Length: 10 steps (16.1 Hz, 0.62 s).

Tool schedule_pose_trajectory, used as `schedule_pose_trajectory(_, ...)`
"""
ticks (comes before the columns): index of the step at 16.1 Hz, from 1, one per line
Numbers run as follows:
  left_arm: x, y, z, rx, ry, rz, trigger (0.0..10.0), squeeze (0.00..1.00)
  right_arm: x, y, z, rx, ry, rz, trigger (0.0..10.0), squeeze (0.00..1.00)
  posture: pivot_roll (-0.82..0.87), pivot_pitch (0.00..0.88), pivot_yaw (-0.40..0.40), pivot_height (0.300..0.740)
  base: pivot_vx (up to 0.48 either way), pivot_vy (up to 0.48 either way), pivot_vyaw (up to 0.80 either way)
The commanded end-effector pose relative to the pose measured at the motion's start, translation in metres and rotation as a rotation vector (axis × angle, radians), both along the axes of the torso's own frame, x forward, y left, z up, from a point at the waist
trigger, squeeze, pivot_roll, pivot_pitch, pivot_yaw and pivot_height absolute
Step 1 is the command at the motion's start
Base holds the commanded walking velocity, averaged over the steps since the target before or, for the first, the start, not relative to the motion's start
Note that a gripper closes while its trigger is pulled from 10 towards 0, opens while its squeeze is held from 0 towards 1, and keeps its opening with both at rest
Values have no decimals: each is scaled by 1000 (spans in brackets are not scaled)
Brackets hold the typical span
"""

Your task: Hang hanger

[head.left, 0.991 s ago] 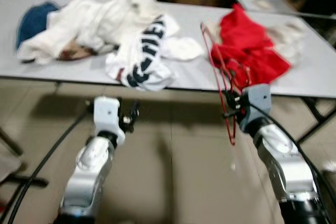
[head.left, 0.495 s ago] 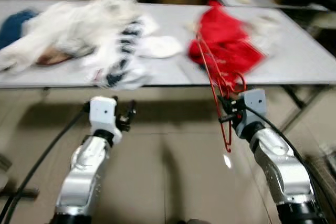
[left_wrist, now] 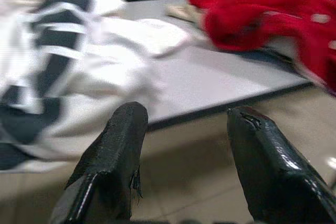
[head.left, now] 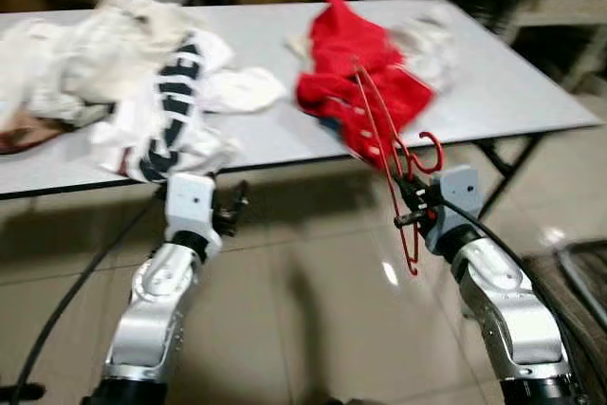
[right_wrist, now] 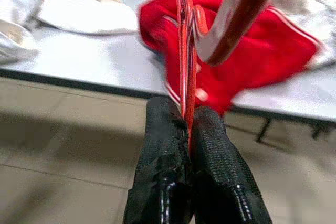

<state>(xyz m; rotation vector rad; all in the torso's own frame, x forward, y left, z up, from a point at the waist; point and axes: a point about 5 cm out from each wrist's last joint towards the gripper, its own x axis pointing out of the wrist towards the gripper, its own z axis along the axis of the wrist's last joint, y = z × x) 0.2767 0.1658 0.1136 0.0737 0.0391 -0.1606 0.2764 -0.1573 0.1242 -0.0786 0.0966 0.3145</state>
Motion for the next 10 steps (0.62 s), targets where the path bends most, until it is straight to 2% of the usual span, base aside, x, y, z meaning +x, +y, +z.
schedule_pose_trajectory(1,2,1,6,13,-35,20,10000,71,1,5,7,5,-29,35,10000,0,-39,32,-16,740,277,0,0)
schedule_pose_trajectory(8,1,6,5,18,-25,21,10000,63,2,11,5,13,-34,57,10000,0,-25,27,-12,740,279,0,0)
schedule_pose_trajectory(10,0,0,2,-11,2,-32,10000,55,1,10,5,14,-36,53,10000,0,-26,25,-11,740,0,0,0)
